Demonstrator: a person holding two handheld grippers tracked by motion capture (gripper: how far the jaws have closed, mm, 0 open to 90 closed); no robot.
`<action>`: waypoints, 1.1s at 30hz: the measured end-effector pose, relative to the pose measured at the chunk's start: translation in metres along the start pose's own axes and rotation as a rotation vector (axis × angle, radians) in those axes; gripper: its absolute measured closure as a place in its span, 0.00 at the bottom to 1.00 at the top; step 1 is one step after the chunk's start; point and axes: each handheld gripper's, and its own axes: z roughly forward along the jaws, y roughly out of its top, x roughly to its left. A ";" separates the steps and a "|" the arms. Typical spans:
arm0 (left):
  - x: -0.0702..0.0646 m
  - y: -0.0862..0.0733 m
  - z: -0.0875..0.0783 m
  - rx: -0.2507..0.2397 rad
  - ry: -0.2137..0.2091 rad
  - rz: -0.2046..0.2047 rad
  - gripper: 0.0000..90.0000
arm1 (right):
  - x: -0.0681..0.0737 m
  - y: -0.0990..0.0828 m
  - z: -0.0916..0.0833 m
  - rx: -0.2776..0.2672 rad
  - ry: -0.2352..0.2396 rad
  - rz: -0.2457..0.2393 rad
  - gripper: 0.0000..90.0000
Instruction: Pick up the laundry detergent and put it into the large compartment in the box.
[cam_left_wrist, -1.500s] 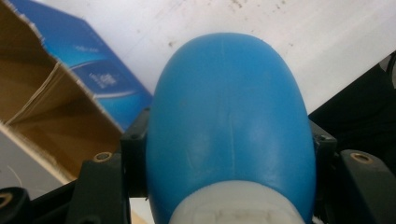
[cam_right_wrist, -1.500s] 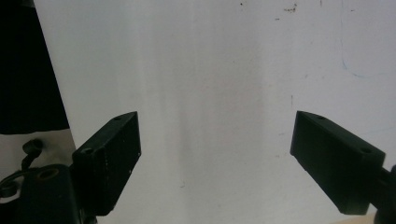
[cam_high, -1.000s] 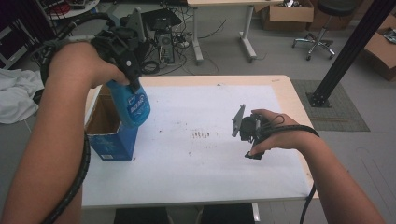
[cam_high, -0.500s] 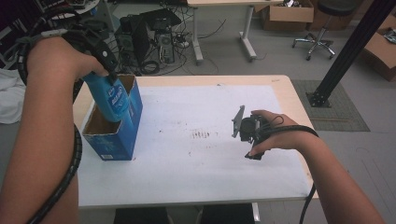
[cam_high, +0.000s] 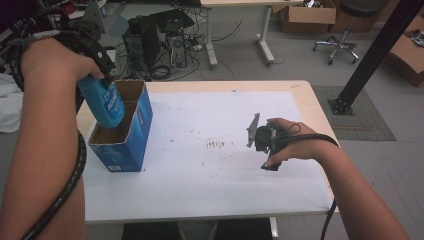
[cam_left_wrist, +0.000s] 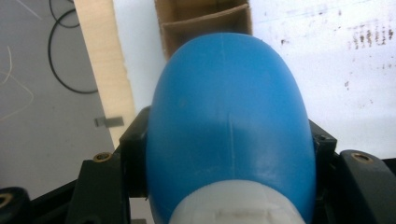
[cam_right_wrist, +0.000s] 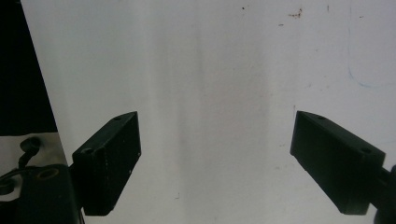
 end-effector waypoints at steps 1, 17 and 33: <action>0.001 0.000 0.001 0.000 0.002 -0.002 0.43 | 0.000 0.000 0.000 0.003 -0.001 0.000 0.18; 0.003 0.004 0.049 0.028 -0.024 0.012 0.43 | 0.000 0.001 0.000 0.007 0.002 -0.001 0.18; 0.001 0.006 0.106 0.069 -0.037 0.023 0.43 | 0.001 0.001 0.001 0.006 0.005 -0.001 0.18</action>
